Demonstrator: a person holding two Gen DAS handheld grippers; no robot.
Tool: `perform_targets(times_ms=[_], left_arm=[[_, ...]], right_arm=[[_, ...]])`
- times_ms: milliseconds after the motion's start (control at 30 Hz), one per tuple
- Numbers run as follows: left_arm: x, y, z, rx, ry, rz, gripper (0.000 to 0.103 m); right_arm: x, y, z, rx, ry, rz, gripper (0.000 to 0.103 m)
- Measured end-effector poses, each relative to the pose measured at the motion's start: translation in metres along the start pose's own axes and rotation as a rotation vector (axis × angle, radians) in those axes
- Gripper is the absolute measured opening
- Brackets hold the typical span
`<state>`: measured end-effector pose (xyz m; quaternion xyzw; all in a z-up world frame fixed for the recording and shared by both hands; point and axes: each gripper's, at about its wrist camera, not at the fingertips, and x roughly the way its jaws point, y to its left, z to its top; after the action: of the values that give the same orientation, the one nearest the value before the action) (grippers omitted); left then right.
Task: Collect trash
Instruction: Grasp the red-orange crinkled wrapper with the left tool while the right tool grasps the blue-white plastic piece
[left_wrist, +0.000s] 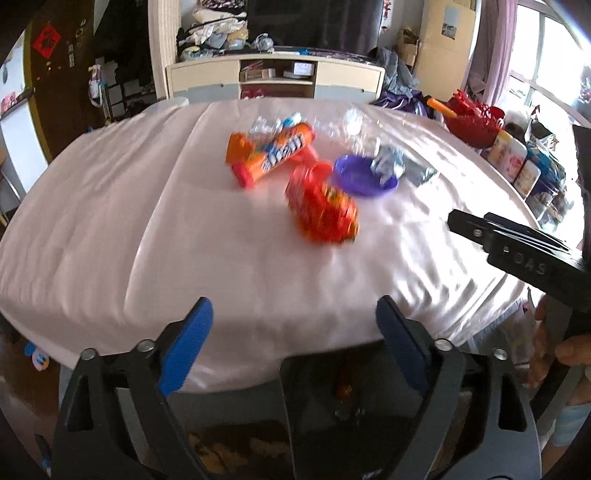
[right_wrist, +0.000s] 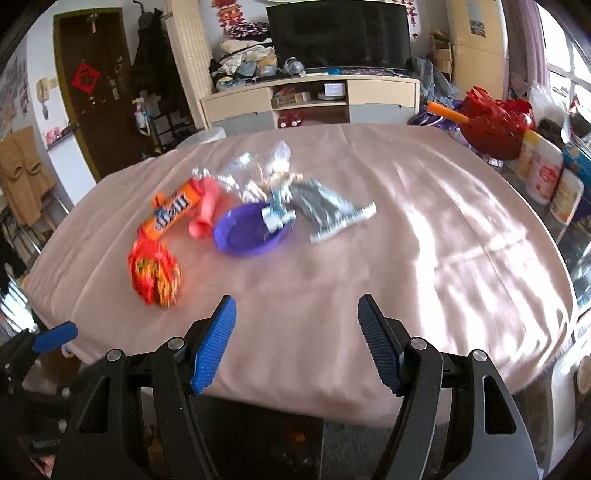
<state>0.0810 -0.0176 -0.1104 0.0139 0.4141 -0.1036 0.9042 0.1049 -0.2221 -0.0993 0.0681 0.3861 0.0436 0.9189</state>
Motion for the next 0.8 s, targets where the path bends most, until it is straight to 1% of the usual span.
perform_targets(times_ms=[133,267,333,433,533,600,700,733,767,800], left_arm=[[0.011,-0.006,0.02,0.015,-0.01,0.008,0.091],[0.027,-0.007,0.037,0.003,-0.006,0.009,0.091],[0.035,-0.008,0.045,0.006,-0.007,0.015,0.091],[0.045,-0.011,0.054,0.017,-0.011,0.019,0.091],[0.055,-0.012,0.062,0.029,-0.006,0.04,0.09],[0.061,-0.01,0.064,0.018,0.001,0.038,0.09],[0.069,-0.007,0.066,0.002,0.008,0.023,0.089],[0.07,-0.006,0.067,0.0,0.012,0.018,0.086],[0.072,-0.005,0.067,-0.004,0.016,0.01,0.079],[0.074,-0.004,0.067,-0.011,0.018,-0.005,0.075]], right_arm=[[0.02,0.003,0.025,-0.001,-0.006,0.023,0.069],[0.043,0.006,0.047,-0.016,-0.011,0.011,0.069],[0.054,0.007,0.054,-0.024,-0.016,0.005,0.068],[0.067,0.006,0.063,-0.022,-0.009,0.003,0.064],[0.076,0.006,0.065,-0.018,-0.005,0.009,0.062],[0.082,0.006,0.067,-0.015,-0.001,0.019,0.059],[0.088,0.009,0.066,-0.027,0.011,0.021,0.049],[0.089,0.009,0.066,-0.029,0.012,0.021,0.041],[0.089,0.009,0.066,-0.031,0.009,0.02,0.032],[0.089,0.009,0.066,-0.031,0.005,0.019,0.028]])
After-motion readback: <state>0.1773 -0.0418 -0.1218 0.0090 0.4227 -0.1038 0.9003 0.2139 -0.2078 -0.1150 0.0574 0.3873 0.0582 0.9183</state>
